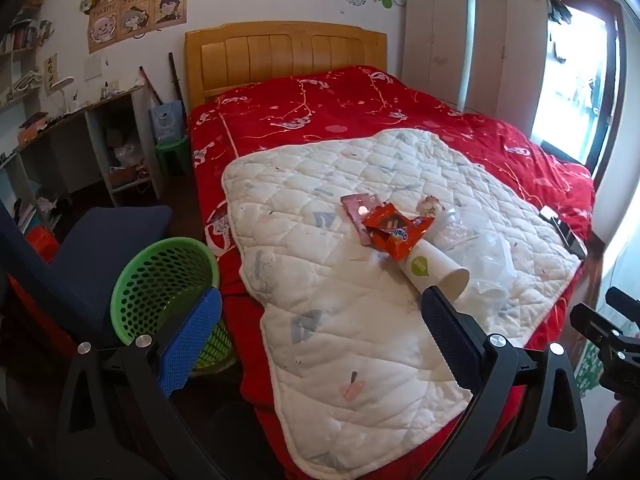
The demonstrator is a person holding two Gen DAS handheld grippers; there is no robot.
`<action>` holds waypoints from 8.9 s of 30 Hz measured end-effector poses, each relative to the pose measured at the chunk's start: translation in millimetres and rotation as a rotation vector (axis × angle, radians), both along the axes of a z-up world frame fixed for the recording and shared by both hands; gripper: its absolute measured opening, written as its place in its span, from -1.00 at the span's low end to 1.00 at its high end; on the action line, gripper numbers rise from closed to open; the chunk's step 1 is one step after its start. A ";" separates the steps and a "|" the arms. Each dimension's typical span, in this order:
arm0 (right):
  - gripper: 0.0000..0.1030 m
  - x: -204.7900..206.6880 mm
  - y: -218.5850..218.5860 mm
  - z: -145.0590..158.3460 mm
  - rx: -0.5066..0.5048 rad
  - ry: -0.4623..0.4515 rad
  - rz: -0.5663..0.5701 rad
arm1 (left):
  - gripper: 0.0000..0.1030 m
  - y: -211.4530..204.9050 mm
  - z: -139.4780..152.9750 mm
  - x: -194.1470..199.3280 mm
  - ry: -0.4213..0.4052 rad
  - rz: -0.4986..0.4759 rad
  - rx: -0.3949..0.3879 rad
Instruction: Collect trash
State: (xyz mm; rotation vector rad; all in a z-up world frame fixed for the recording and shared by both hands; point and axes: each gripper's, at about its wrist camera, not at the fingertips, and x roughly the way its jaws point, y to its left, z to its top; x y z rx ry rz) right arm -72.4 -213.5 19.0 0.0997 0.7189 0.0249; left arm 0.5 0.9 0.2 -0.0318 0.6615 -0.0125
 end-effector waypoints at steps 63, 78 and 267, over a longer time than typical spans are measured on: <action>0.88 3.1 -2.2 0.8 0.002 -0.009 -0.001 | 0.90 5.9 -6.4 3.9 0.024 0.031 -0.023; 0.88 19.4 -3.1 -3.9 -0.018 0.001 0.009 | 0.90 10.6 -9.4 18.9 0.042 0.043 -0.033; 0.36 203.6 365.8 -72.6 0.047 0.233 0.794 | 0.14 292.9 -129.7 26.7 0.289 0.485 -0.314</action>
